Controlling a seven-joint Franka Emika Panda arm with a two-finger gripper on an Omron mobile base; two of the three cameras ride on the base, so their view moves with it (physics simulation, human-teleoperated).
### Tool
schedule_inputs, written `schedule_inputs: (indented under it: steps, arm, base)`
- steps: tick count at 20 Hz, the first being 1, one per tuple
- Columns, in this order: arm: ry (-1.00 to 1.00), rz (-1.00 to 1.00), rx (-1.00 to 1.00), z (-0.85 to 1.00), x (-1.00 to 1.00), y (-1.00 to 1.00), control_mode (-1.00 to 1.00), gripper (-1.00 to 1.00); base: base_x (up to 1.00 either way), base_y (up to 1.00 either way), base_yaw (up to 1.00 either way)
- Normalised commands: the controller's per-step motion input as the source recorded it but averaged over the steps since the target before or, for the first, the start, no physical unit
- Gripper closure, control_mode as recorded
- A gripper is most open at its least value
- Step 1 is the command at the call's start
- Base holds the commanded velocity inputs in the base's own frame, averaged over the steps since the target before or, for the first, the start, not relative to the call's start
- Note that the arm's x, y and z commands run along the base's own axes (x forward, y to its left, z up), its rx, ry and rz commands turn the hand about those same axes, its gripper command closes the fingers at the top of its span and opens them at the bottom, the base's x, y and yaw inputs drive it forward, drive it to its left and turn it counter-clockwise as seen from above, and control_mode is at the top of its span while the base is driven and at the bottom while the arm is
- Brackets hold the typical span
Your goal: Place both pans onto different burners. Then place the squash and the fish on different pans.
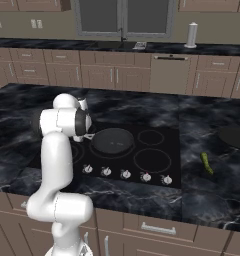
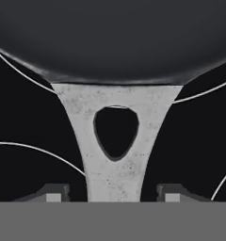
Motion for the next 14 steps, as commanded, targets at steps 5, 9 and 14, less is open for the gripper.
schedule_inputs:
  steps: [5,9,14]
  arm:
    - [0.0,-0.01,0.0,0.21,0.0,0.0,-1.0,-1.0]
    - [-0.06,-0.05,0.0,0.48,0.0,0.0,-1.0,-1.0]
    - [-0.04,-0.02,0.0,0.59,-0.27,0.06,-1.0,-1.0]
  base:
    - [0.0,0.0,0.0]
    - [0.0,0.0,0.0]
    - [0.0,0.0,0.0]
